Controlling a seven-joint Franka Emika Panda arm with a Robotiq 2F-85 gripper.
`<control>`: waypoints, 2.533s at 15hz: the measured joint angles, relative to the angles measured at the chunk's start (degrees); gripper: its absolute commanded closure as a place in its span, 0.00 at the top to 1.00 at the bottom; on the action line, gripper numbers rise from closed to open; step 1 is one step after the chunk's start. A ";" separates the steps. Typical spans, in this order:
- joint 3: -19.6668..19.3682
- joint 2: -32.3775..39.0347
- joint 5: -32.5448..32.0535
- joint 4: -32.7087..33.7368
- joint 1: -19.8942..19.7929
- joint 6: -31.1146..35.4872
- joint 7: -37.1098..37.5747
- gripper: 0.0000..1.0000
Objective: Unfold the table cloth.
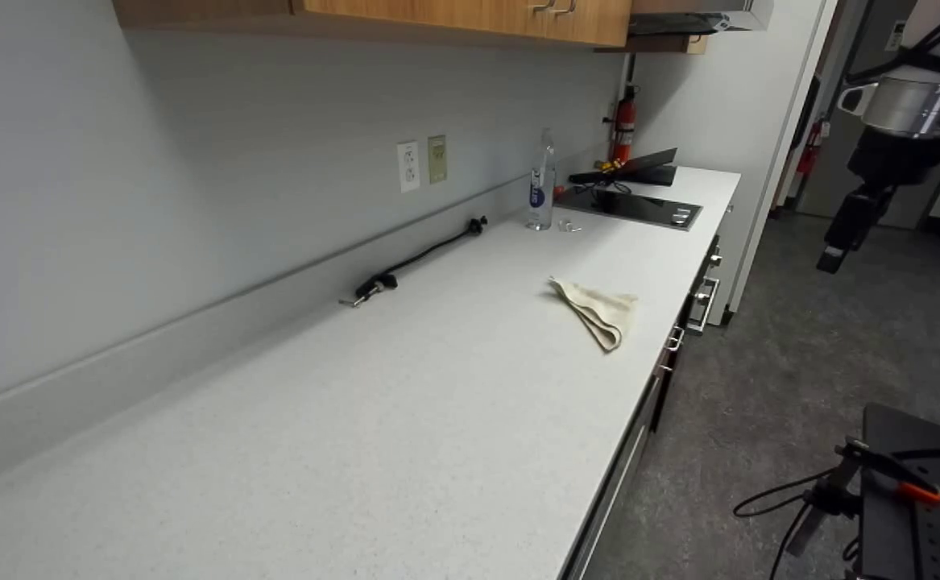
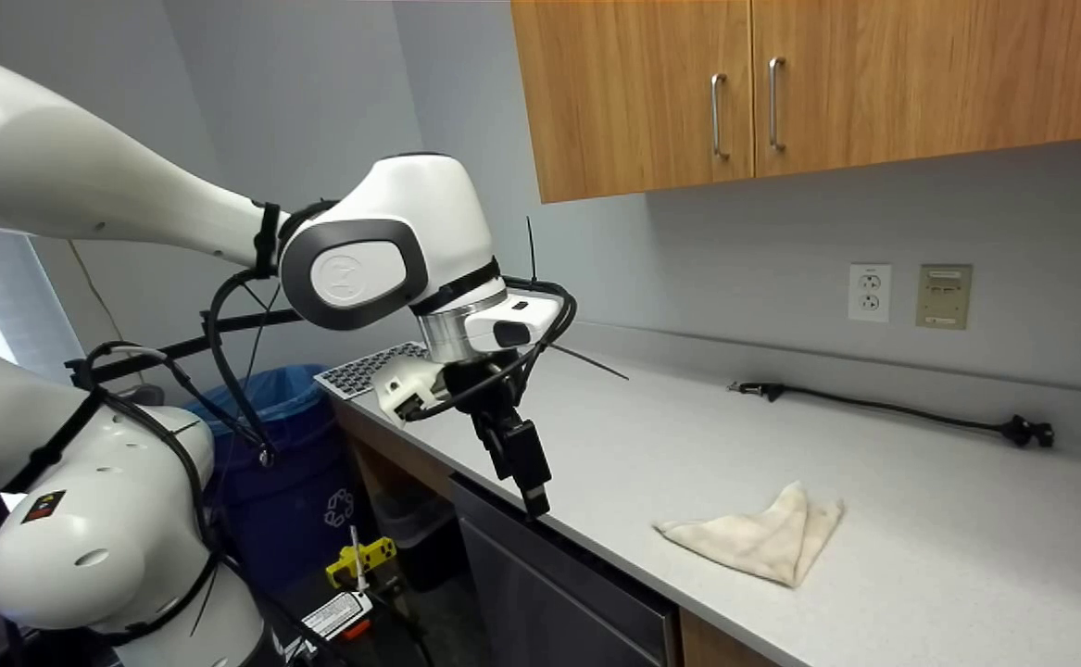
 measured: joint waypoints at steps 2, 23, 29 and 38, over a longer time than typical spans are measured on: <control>0.00 0.00 0.00 0.00 0.00 0.00 0.00 1.00; 0.87 3.61 0.18 2.47 1.21 1.66 0.02 1.00; 2.56 12.94 0.94 6.59 3.81 12.18 1.34 1.00; 4.38 26.77 1.20 15.14 5.78 18.69 4.10 1.00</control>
